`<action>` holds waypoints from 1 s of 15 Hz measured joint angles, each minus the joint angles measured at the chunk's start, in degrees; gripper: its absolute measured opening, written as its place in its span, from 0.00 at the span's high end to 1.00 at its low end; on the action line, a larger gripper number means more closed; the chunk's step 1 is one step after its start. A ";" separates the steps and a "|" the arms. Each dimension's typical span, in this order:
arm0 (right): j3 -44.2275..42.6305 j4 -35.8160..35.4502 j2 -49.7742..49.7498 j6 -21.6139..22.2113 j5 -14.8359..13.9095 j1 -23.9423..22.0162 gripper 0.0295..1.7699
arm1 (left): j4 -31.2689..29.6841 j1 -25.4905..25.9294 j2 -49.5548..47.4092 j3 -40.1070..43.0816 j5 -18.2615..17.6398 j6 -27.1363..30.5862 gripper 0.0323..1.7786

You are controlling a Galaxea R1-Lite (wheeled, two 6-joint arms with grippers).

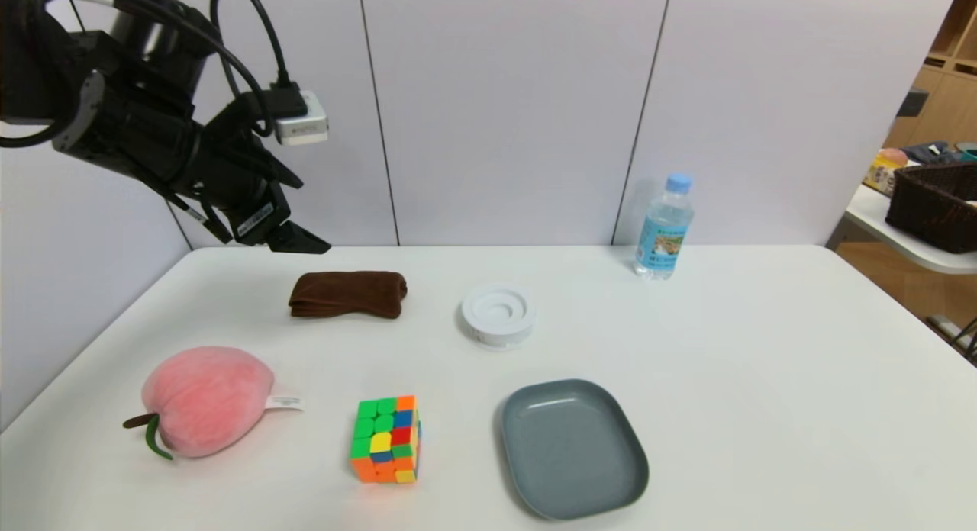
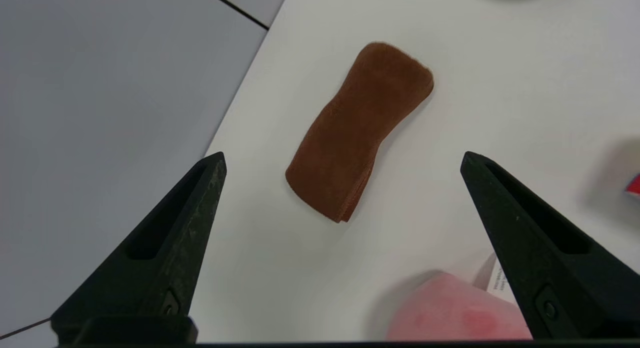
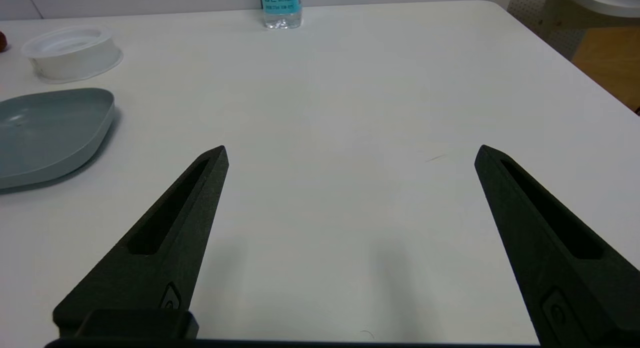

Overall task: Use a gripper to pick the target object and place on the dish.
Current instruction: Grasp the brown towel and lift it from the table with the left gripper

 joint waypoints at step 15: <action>0.00 -0.02 0.00 -0.01 0.00 0.00 0.03 | 5.88 0.76 19.98 -8.80 4.79 11.14 0.05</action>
